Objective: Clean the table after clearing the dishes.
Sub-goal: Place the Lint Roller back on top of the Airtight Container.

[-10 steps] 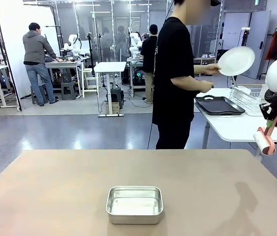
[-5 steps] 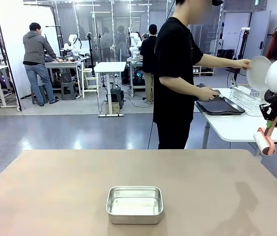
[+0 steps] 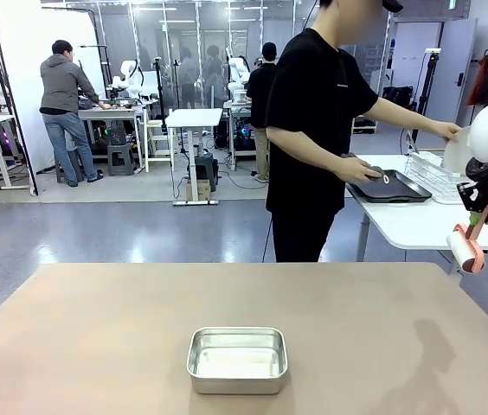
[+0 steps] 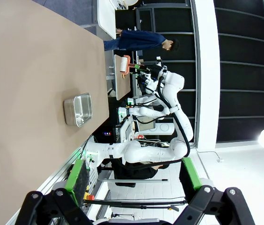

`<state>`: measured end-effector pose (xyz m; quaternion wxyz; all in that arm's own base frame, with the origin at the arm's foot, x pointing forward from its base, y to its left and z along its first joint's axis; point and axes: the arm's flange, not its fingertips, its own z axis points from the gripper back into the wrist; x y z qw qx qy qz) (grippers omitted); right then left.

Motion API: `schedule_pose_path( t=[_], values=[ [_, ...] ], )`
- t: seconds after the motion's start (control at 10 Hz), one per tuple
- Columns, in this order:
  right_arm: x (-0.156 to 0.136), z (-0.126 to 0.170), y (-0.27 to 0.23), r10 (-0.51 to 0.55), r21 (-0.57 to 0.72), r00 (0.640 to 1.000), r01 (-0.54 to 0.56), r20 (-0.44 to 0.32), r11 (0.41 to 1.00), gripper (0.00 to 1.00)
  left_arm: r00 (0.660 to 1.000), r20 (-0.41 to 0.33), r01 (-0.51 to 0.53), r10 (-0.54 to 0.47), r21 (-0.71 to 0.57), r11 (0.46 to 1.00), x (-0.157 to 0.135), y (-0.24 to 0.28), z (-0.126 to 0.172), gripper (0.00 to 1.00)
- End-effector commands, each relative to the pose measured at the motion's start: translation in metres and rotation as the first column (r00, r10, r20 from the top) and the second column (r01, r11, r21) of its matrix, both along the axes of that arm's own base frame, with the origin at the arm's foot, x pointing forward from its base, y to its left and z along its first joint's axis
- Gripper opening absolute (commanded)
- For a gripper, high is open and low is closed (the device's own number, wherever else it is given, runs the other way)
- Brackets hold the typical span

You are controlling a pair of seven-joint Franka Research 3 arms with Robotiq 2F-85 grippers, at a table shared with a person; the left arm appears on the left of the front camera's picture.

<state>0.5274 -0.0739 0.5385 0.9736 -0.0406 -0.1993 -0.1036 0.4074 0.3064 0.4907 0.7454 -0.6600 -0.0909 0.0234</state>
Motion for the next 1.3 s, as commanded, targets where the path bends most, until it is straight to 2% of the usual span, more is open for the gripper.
schedule_pose_path(
  t=[0.0,0.5,0.6,0.8,0.9,1.0,1.2],
  values=[
    [0.0,0.002,0.001,-0.011,-0.008,1.0,0.011,0.011,1.0,0.22,1.0,0.0,-0.006,0.006,0.003,1.0,-0.002,0.001,0.001,1.0],
    [0.0,0.0,0.0,0.0,0.0,1.0,0.0,0.0,1.0,0.22,1.0,0.0,-0.006,0.006,0.003,1.0,-0.002,0.001,0.001,1.0],
    [-0.004,0.015,0.018,0.14,0.02,0.99,-0.141,0.024,0.99,0.22,1.0,0.0,-0.006,0.006,0.003,1.0,-0.002,0.001,0.001,1.0],
    [-0.01,0.038,0.045,0.297,0.068,0.953,-0.301,0.063,0.951,0.22,1.0,0.0,-0.006,0.006,0.003,1.0,-0.002,0.001,0.001,1.0],
    [-0.017,0.055,0.069,0.394,0.127,0.915,-0.403,0.086,0.907,0.22,1.0,0.0,-0.006,0.006,0.003,1.0,-0.002,0.001,0.001,1.0],
    [-0.027,0.072,0.097,0.505,0.126,0.855,-0.517,0.114,0.847,0.22,1.0,0.0,-0.006,0.006,0.003,1.0,-0.002,0.001,0.001,1.0],
    [-0.048,0.097,0.165,0.707,0.107,0.697,-0.717,0.124,0.689,0.22,1.0,0.0,-0.006,0.006,0.003,1.0,-0.002,0.001,0.001,1.0]
  ],
)
